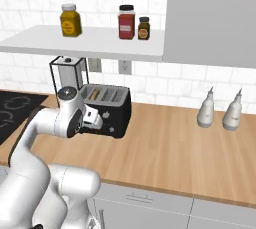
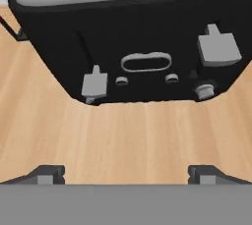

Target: Start the toaster. Once the lever pops up, take the bread to the plate on the dining counter.

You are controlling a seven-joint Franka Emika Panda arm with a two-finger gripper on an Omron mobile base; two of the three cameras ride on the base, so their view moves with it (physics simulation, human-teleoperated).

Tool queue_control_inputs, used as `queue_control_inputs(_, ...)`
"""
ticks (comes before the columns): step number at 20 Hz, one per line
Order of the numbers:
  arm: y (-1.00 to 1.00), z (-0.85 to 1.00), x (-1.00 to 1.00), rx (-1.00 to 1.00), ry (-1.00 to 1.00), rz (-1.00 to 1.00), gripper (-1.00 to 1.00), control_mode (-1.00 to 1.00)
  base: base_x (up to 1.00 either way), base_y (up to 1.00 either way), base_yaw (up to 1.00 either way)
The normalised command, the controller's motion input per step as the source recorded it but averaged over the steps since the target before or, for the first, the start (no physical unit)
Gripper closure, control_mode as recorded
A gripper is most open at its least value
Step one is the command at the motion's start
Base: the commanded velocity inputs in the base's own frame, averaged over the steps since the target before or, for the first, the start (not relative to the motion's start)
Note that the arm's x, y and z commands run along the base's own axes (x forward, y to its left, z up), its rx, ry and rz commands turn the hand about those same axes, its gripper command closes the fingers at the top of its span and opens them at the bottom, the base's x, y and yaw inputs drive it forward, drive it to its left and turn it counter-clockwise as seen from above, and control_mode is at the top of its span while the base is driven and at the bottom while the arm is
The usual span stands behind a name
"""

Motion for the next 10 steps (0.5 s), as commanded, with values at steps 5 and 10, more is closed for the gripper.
queue_control_inputs(5,0.00,0.75,0.01,0.00,-0.15,0.00,-1.00,-1.00,0.00,0.00,0.00)
queue_control_inputs(10,0.00,0.74,0.02,0.00,-0.20,0.00,-1.00,-1.00,0.00,0.00,0.00)
